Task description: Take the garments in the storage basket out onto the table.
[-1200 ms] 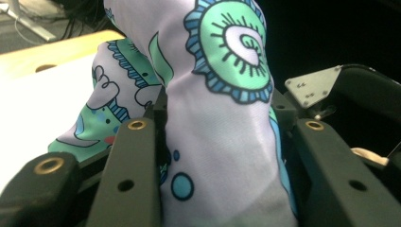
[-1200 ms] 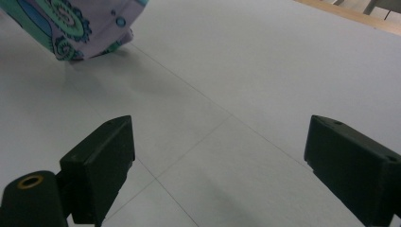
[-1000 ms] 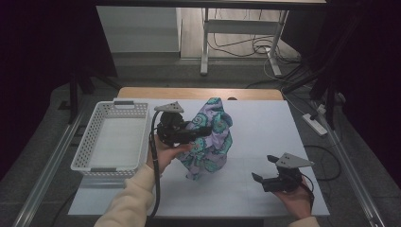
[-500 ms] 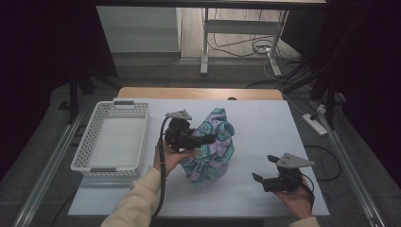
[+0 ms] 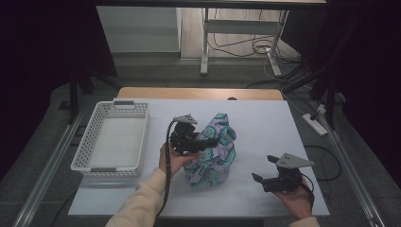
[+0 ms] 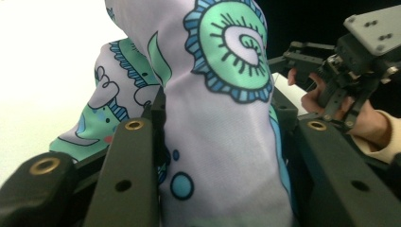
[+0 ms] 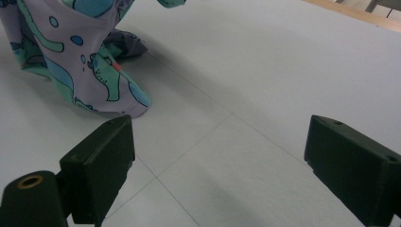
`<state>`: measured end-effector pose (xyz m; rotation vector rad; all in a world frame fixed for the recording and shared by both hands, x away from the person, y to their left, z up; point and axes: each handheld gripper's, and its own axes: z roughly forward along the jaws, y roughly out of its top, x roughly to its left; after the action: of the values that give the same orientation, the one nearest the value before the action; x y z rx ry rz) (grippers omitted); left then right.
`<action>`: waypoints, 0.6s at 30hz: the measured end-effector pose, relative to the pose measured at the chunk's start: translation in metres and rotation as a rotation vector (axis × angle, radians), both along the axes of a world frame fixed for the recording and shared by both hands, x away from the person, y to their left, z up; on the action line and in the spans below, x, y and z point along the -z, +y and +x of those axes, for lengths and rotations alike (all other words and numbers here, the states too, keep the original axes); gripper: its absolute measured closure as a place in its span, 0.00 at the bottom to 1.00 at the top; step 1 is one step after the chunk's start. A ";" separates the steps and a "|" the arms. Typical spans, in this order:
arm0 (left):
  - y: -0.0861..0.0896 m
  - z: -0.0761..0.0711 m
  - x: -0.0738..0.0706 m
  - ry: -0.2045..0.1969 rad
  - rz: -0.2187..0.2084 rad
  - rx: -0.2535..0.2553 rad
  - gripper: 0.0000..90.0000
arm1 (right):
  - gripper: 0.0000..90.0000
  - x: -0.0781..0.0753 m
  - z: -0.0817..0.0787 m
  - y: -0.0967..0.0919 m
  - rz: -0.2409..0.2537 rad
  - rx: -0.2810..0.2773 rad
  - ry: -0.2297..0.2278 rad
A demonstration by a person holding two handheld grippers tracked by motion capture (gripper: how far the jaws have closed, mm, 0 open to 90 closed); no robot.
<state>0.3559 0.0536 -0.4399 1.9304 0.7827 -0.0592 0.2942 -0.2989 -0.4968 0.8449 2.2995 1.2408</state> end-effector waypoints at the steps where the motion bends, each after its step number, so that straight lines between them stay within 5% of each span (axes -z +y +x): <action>1: -0.002 0.002 0.002 0.006 0.015 -0.003 0.64 | 0.11 0.000 0.000 0.000 -0.001 -0.001 0.000; 18: -0.005 0.010 0.012 0.042 0.104 -0.017 0.60 | 0.11 0.001 0.000 0.000 -0.007 0.002 0.001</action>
<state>0.3655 0.0490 -0.4522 2.0264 0.8441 -0.0493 0.2937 -0.2991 -0.4974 0.8454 2.3020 1.2311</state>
